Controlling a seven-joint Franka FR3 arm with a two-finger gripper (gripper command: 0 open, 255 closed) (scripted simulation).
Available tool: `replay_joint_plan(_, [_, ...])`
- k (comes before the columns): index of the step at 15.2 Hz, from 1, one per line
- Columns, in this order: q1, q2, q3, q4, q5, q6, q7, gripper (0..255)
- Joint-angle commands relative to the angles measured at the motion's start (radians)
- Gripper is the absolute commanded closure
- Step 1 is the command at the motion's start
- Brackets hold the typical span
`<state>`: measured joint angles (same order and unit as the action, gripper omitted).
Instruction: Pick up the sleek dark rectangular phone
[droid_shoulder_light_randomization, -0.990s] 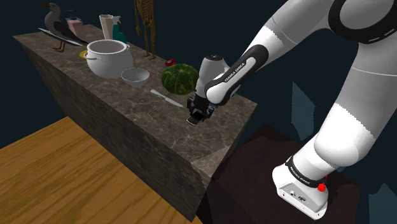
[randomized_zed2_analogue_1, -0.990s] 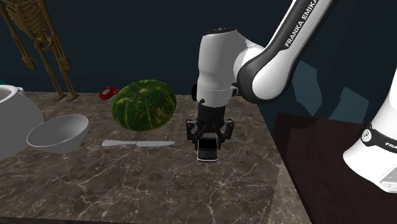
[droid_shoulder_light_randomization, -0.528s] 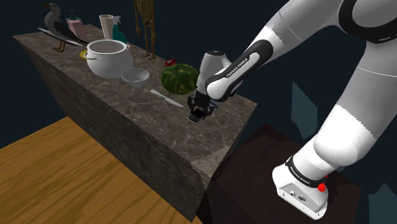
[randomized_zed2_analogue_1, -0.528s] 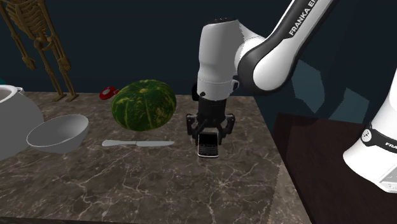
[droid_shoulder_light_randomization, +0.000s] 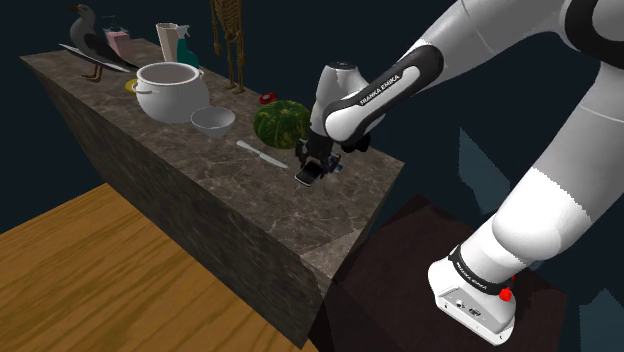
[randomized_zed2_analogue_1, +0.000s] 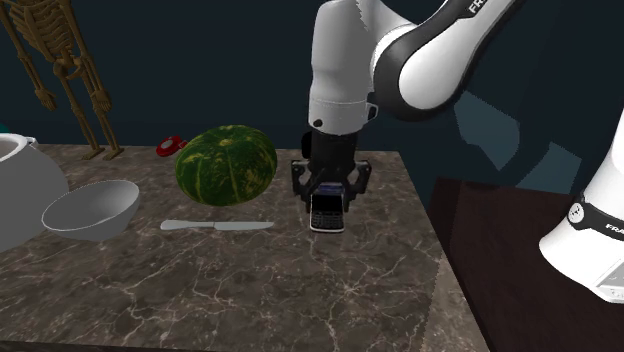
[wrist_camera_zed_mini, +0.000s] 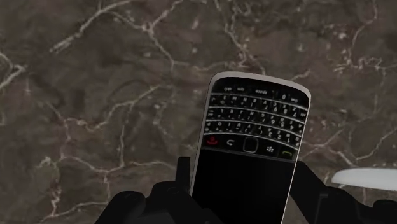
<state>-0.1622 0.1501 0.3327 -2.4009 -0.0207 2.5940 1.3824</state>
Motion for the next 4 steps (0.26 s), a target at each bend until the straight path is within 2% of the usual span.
replay_joint_plan(1, [-0.004, -0.03, 0.006, 0.002, 0.018, -0.03, -0.011, 255])
replay_joint_plan(4, [-0.005, -0.044, 0.007, 0.004, 0.026, -0.046, -0.017, 255])
